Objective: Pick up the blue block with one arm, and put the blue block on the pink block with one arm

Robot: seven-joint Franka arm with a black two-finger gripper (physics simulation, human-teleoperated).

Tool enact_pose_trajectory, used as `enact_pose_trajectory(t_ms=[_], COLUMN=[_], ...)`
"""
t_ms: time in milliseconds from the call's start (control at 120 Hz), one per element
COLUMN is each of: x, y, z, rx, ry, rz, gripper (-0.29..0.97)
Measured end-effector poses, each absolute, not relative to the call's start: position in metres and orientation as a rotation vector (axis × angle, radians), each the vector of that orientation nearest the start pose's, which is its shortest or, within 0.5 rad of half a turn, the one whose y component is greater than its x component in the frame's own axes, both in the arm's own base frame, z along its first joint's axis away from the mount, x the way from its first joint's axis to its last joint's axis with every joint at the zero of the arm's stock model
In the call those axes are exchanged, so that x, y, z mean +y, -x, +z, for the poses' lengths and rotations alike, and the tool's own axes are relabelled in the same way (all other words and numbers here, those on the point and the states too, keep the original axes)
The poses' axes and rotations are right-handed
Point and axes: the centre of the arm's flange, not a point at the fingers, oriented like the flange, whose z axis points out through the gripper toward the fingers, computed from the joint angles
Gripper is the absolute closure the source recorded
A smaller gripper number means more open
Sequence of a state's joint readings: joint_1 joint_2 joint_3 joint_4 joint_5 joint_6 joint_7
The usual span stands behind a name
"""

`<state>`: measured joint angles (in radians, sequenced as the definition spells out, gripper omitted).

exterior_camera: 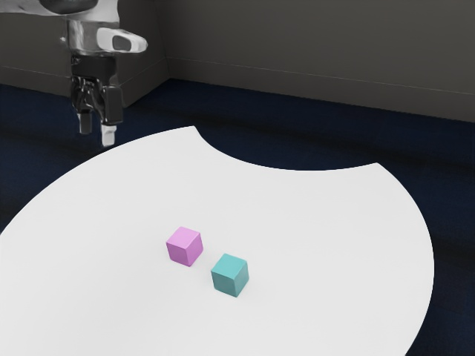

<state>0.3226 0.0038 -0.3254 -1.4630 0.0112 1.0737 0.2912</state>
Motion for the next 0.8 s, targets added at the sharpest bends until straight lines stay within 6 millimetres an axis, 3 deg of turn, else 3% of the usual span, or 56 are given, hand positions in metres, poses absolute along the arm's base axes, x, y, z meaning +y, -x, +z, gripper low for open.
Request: enact_pose_trajectory(t_ms=[200,233,292,333,383,458,525,583,658,692,800], x=[-0.003,-0.003,-0.002,-0.013,-0.049,-0.117,-0.136,-0.151,-0.161,-0.18,-0.217], y=[-0.524,-0.522,-0.505,-0.498,-0.493,-0.458,-0.444,-0.43,-0.431,-0.432,-0.435], z=[0.645,0.664,0.726,0.743,0.731,0.72,0.698,0.686,0.627,0.6,0.549], rx=[0.689,0.713,0.735,0.785,0.911,1.101,1.16,1.109,1.07,1.112,1.281], ry=[3.12,3.107,3.063,3.032,2.99,2.883,2.837,2.788,2.807,2.796,2.827], rz=[0.308,0.224,0.011,-0.047,0.0,0.054,0.117,0.13,0.245,0.293,0.379], gripper=[0.0,0.0,0.0,0.0,0.0,0.0,0.0,0.0,0.0,0.0,0.0])
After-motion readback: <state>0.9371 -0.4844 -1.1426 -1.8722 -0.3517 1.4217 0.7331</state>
